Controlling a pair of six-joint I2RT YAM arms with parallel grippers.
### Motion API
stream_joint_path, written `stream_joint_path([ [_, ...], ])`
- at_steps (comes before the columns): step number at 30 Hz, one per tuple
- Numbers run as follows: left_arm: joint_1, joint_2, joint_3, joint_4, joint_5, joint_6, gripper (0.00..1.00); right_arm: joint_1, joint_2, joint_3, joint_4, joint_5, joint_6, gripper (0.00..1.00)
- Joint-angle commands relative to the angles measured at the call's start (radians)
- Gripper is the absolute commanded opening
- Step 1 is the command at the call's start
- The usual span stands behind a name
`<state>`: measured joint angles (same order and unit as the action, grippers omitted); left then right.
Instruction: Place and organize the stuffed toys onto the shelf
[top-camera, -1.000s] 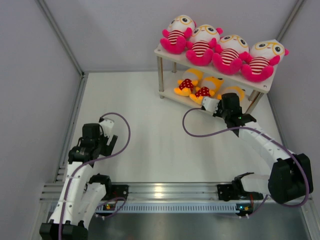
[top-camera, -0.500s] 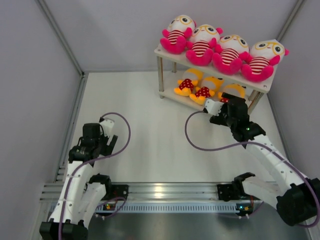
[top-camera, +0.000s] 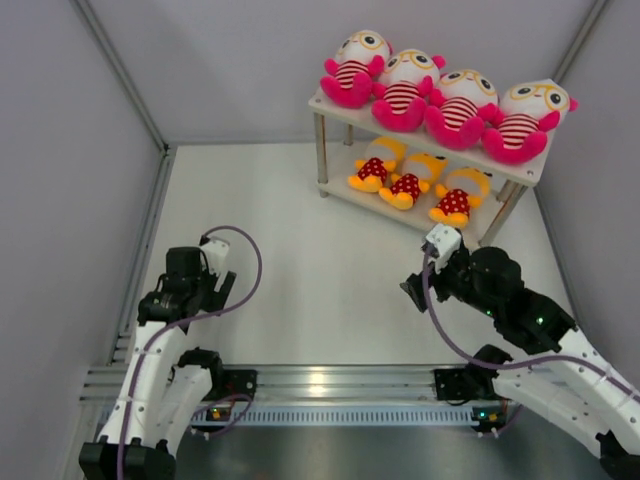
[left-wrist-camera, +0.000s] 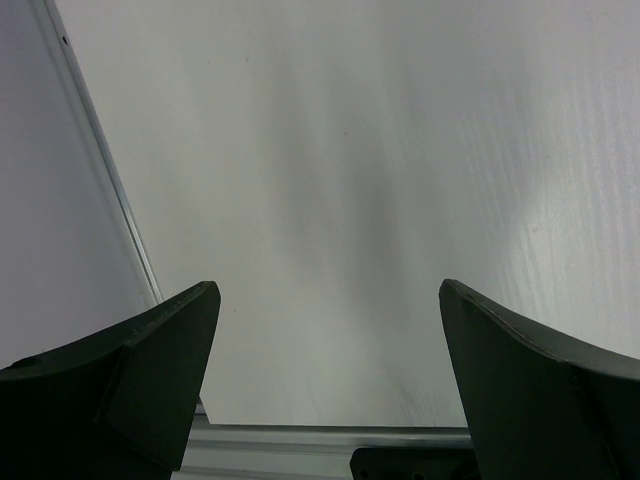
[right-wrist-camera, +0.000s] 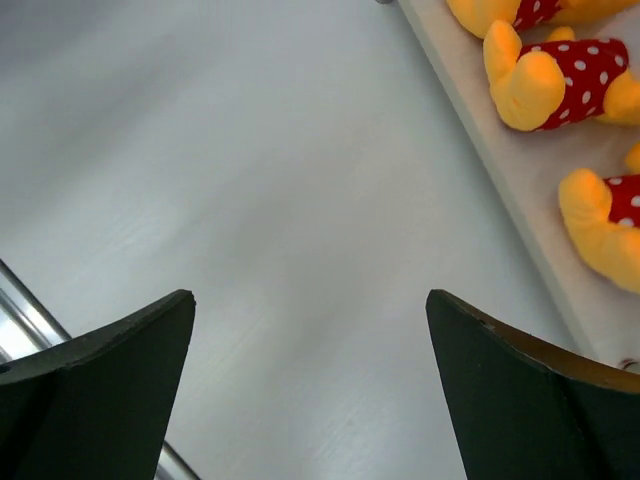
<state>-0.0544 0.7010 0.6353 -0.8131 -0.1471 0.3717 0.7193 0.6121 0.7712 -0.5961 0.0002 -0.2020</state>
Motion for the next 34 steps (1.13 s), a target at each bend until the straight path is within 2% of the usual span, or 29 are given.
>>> stream_joint_path([
  [1, -0.002, -0.017, -0.002, 0.042, -0.015, -0.004, 0.97, 0.011, -0.089, -0.032, 0.012, 0.062, 0.431, 1.0],
  [2, -0.002, -0.03, -0.005, 0.04, -0.023, -0.007, 0.97, 0.012, -0.1, -0.042, -0.019, 0.187, 0.561, 0.99],
  [4, -0.002, -0.05, -0.006, 0.04, -0.031, -0.01, 0.97, 0.011, -0.129, -0.052, -0.139, 0.355, 0.695, 0.99],
  [7, -0.002, -0.099, -0.014, 0.04, -0.045, -0.014, 0.97, 0.011, -0.175, -0.111, -0.279, 0.499, 1.001, 1.0],
  [16, -0.002, -0.103, -0.014, 0.042, -0.069, -0.031, 0.97, 0.011, -0.163, -0.174, -0.384, 0.618, 1.331, 0.99],
  [20, -0.002, -0.097, -0.014, 0.043, -0.074, -0.037, 0.96, 0.009, -0.111, -0.237, -0.39, 0.627, 1.374, 0.99],
  [22, -0.002, -0.097, -0.016, 0.045, -0.088, -0.045, 0.96, 0.011, -0.089, -0.25, -0.352, 0.621, 1.331, 0.99],
  [29, -0.001, -0.08, -0.019, 0.048, -0.081, -0.04, 0.94, 0.009, 0.001, -0.227, -0.35, 0.687, 1.31, 0.99],
  [34, -0.001, -0.071, -0.019, 0.048, -0.091, -0.047, 0.95, 0.009, -0.009, -0.222, -0.347, 0.698, 1.317, 0.99],
])
